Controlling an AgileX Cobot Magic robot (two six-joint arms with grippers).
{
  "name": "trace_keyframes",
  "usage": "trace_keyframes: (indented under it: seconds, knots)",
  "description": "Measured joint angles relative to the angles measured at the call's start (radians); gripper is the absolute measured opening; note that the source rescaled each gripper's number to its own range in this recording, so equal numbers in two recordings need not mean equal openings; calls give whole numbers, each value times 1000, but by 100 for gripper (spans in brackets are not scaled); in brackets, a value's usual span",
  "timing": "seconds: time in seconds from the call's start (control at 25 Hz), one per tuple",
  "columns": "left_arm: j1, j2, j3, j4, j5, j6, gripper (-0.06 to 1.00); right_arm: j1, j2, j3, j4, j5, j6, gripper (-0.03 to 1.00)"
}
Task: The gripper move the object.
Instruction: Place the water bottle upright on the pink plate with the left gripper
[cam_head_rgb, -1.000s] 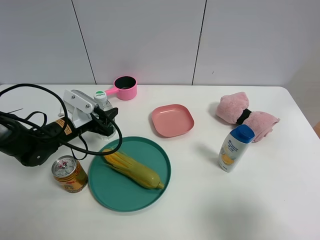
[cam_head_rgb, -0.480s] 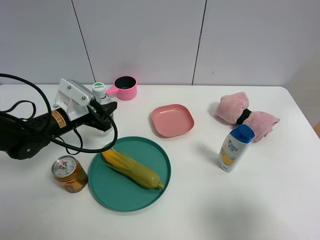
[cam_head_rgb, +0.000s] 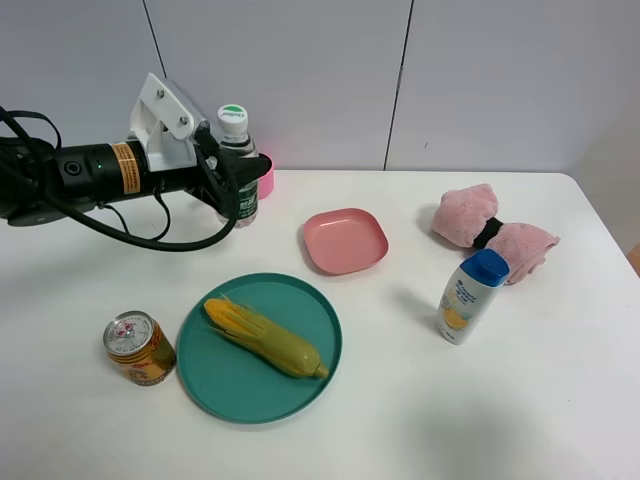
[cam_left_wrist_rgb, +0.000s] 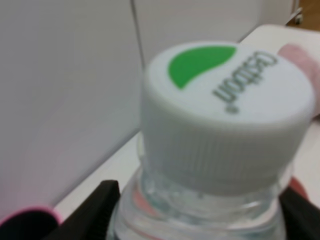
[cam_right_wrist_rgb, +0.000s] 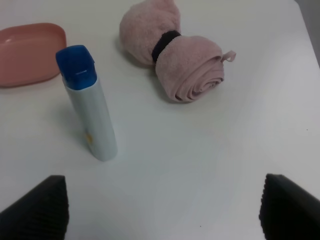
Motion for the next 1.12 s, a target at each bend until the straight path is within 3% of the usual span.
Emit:
trace_keyframes:
  seconds: [0.12, 0.24, 0.48, 0.76, 0.96, 1.12]
  knots:
    - [-38, 0, -38, -18, 6, -17, 2, 0, 0, 0, 0, 0, 0, 100]
    - [-85, 0, -50, -113, 29, 20, 2, 0, 0, 0, 0, 0, 0, 100]
    - [-208, 2, -50, -264, 106, 237, 2, 0, 0, 0, 0, 0, 0, 100]
    - [-319, 24, -66, -403, 145, 377, 2, 0, 0, 0, 0, 0, 0, 100]
    - [-329, 80, -148, -428, 156, 372, 2, 0, 0, 0, 0, 0, 0, 100]
    - [-316, 138, -266, -329, 162, 207, 2, 0, 0, 0, 0, 0, 0, 100]
